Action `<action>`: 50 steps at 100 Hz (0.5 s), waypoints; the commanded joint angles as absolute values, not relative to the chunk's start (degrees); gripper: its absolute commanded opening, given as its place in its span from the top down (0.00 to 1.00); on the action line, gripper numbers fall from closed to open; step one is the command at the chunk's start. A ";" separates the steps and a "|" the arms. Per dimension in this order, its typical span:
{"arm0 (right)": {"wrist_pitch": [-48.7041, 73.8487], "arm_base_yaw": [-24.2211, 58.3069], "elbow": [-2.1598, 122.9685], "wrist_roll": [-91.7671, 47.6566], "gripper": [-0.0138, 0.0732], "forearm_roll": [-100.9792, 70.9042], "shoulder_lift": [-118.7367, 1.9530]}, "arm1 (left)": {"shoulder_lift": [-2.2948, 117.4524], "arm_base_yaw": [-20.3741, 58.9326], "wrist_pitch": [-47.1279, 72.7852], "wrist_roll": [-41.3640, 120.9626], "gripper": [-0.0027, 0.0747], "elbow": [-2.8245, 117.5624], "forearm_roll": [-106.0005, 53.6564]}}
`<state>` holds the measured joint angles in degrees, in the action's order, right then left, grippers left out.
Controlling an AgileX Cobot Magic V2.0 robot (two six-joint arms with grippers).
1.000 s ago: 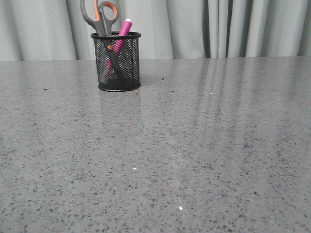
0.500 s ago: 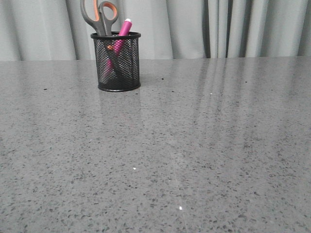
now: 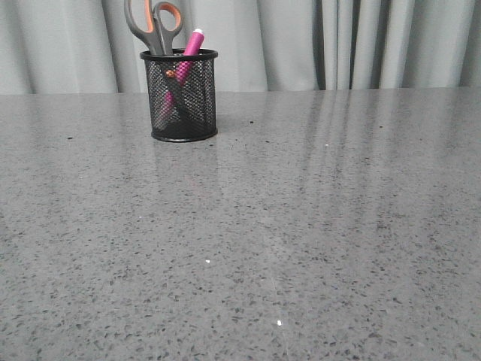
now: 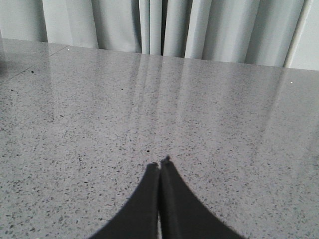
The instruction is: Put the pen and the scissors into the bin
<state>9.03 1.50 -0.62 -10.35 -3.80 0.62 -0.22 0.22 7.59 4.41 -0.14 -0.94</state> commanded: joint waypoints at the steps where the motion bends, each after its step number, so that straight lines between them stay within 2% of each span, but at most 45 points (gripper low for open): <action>1: 4.02 1.55 -1.41 -10.19 0.92 -3.05 1.78 | -2.01 0.11 3.10 3.82 0.99 -2.70 -1.41; 50: 8.72 1.55 -1.41 -10.19 0.92 -2.95 1.78 | -2.01 0.11 3.10 3.82 0.99 -2.70 -1.41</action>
<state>13.05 1.50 -0.62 -10.32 -3.51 0.62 -0.22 0.22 7.59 4.41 -0.14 -0.94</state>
